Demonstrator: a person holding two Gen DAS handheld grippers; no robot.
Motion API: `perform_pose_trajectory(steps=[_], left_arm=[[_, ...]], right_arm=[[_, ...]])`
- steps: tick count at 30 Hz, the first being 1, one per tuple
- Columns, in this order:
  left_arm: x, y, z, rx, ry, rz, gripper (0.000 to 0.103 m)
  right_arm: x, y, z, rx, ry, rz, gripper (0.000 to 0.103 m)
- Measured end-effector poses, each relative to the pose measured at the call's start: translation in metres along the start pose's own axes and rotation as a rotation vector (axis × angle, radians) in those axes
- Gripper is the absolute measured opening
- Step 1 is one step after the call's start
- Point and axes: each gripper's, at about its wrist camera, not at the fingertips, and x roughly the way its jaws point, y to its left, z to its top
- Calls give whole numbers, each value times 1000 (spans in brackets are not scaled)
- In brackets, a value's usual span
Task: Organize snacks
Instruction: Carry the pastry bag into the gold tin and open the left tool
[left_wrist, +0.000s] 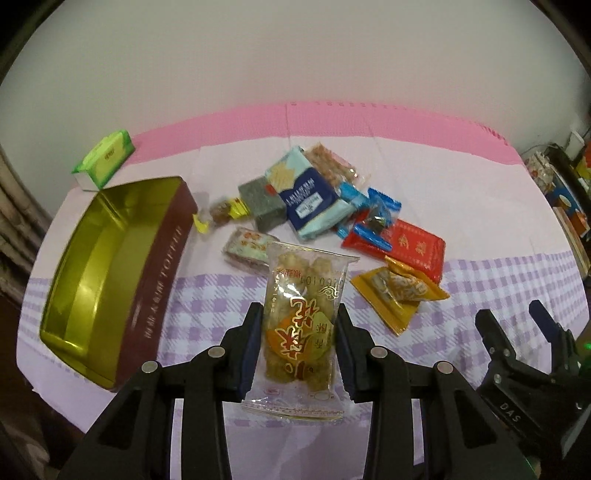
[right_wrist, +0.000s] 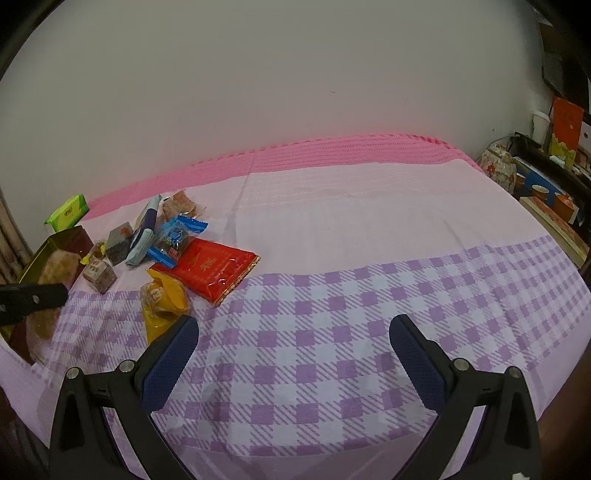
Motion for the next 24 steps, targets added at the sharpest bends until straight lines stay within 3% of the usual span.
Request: perform_pose_trajectory(steps=[13,24], left_arm=[[2,34,13,-21,-22,18,38],[-10,85,41,-57,-72,91,38]], right_arm=[[2,4,-1,-18,10,-8,103],[4,7,-1,-26,15,-14,103]])
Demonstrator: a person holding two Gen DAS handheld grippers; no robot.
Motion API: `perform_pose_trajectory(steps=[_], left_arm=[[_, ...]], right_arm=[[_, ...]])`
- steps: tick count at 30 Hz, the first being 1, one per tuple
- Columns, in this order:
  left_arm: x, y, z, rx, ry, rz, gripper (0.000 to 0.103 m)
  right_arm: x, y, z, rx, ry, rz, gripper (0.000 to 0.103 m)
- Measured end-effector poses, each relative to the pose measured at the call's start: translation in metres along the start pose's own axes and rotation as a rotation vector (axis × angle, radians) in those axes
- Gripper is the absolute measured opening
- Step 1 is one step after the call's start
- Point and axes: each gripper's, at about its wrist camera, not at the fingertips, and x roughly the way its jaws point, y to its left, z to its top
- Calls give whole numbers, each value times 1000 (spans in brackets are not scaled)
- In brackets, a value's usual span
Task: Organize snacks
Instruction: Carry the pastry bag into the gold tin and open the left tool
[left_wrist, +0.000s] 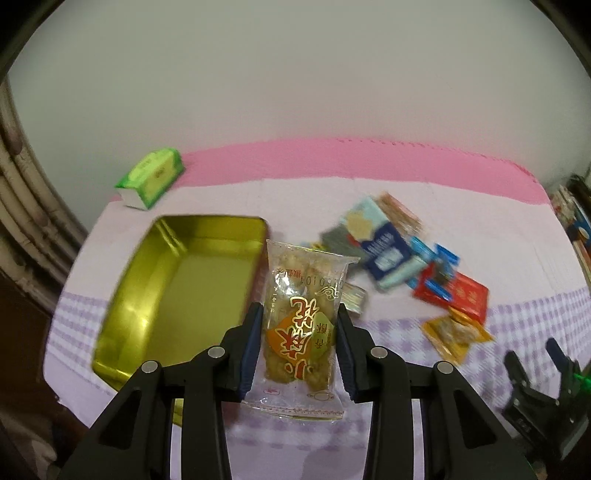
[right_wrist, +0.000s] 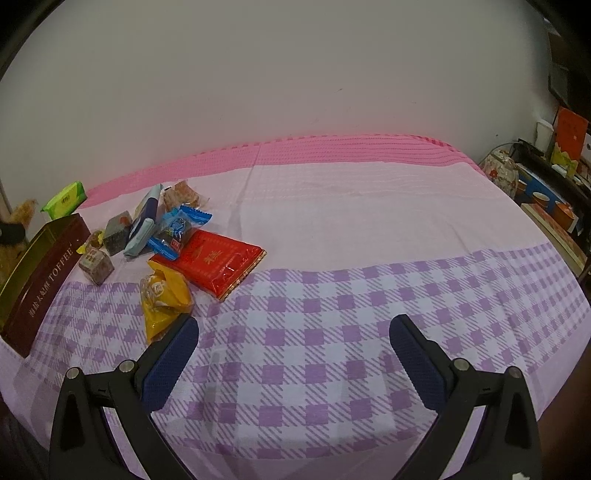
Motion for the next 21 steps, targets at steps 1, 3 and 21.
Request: perform_pose_trajectory(steps=[1,3,21], left_arm=[[1,8,5,0,-4,15,38],[6,23,11,1,-3,42,38],[114,139,41,-72,211,177,38]], right_arm=[[0,0,0,-1,0,-1,103],[0,0,0,-2,1,-1,103],[5,6,-1,-34,18,-17,103]])
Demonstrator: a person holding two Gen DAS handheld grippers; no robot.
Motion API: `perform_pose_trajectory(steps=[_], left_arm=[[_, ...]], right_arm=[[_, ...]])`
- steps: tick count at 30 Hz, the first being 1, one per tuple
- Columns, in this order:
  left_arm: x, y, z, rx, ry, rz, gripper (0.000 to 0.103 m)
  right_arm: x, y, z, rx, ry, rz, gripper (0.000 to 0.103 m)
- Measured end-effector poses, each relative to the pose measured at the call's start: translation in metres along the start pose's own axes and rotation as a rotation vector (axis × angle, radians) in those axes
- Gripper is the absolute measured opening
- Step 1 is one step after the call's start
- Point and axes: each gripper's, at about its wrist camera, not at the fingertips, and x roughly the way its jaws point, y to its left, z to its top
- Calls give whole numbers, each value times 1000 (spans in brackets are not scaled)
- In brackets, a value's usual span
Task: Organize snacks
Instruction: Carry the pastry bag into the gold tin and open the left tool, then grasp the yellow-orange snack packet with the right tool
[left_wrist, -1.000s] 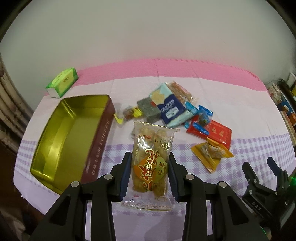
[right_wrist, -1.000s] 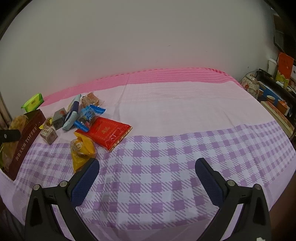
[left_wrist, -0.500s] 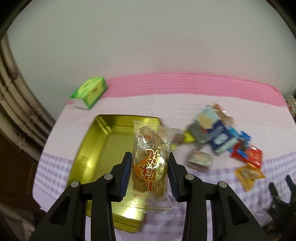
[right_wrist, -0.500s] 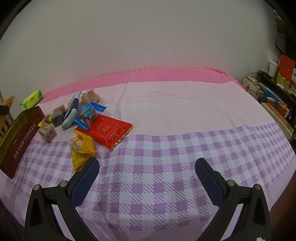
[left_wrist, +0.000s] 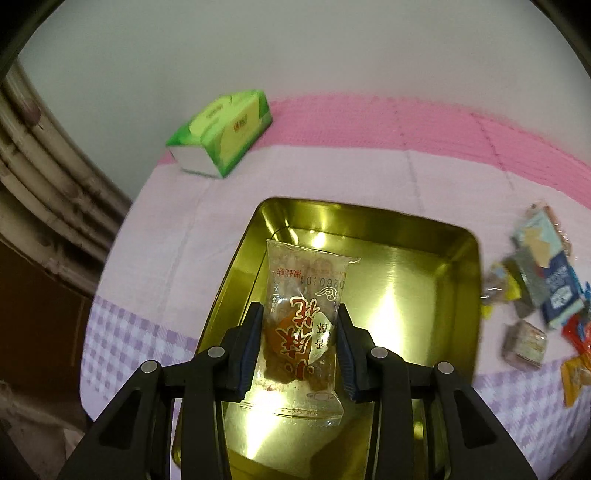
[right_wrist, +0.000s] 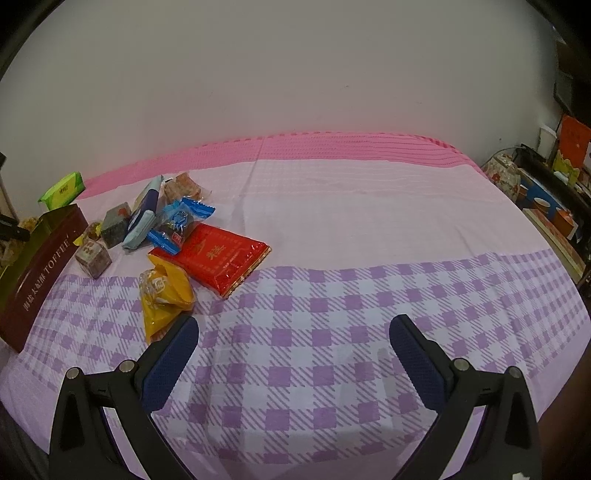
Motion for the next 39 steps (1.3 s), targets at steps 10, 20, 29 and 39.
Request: perform_pose_trajectory(steps=[10,20,29,39], left_arm=[[36,6,12,10,59,10,42],[18,22,10,-23,11,-57,60],[-73,25,-43,-81,-162,-33,72],[-111,27,-118,-123,-186,-112,75]], right_arm=[[0,5,2,-19,5,5,103],[-3,8,3,-19,-6,21,103],[-15,22,5,-48,-28,155,103],[10,53,15,-43,84,283,72]])
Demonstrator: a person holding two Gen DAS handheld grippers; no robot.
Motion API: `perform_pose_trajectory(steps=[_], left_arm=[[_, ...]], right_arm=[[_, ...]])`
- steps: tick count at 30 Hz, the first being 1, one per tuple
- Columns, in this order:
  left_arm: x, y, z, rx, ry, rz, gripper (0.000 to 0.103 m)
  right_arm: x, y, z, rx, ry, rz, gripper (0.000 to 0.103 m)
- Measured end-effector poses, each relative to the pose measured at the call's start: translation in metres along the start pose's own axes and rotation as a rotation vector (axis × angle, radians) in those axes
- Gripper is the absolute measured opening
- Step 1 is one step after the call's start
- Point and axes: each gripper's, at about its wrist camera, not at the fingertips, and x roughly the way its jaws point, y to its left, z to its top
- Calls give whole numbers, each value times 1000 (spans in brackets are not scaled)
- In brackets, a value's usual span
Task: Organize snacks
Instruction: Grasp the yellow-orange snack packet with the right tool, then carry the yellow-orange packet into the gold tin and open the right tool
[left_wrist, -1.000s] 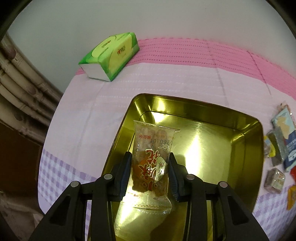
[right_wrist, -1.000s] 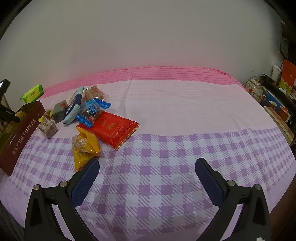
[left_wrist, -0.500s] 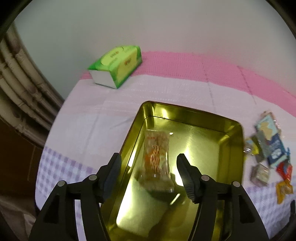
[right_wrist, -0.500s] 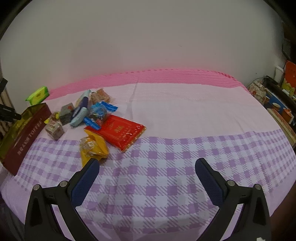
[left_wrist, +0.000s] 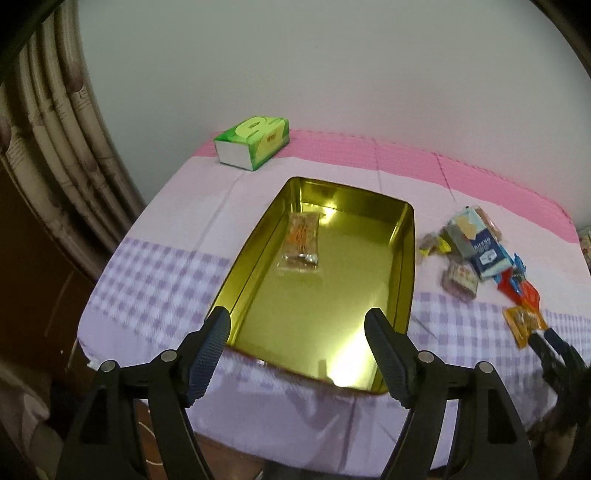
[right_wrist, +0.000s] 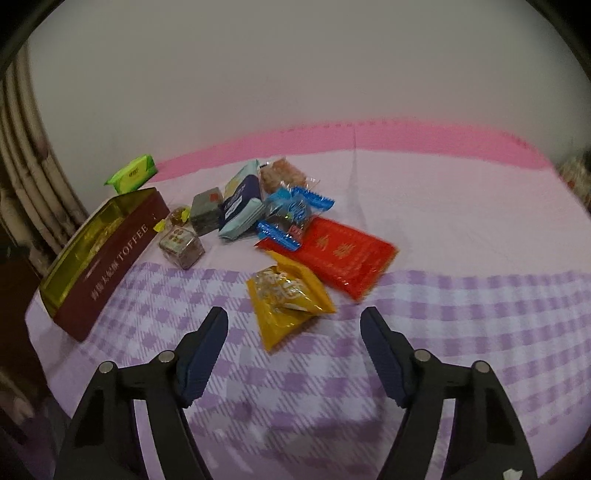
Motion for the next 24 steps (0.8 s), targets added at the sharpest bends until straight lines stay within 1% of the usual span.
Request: perform_pose_trajectory(steps=[3,7,9,11,14,15,16,17,19,21,24], left_arm=[[-2,-3,-5,21,-19,9,75],[2,-7,-8,45,-15,-5,75],[3,-7,-9,49,-13,-9,75],[2,-7,-10,48,-14,-19,75],[0,-4,-8,35,-22,-36,75],[-2,-3,-8,28,-26,-40,75],[-3,0,-7,18,-32,-41,75],[-5,3,-6,5,-40,-40,75],[-9,11,-3,-28,-53,-35,75],[-14,21,0,-70,-74,-27,75],[-17,33,3,-108,-93,0,75]], right_arm=[[9,-2,5,69,8,14,73],[25,2,12,112,43,3,73],[32,5,13,114,52,-9,66],[39,11,15,88,70,-41,53],[44,16,17,56,89,-51,50],[45,16,18,53,97,-45,47],[45,16,19,47,104,-40,34],[46,16,20,40,113,-26,30],[44,21,22,23,121,7,30],[33,28,25,6,95,39,30],[21,47,35,-27,69,62,30]])
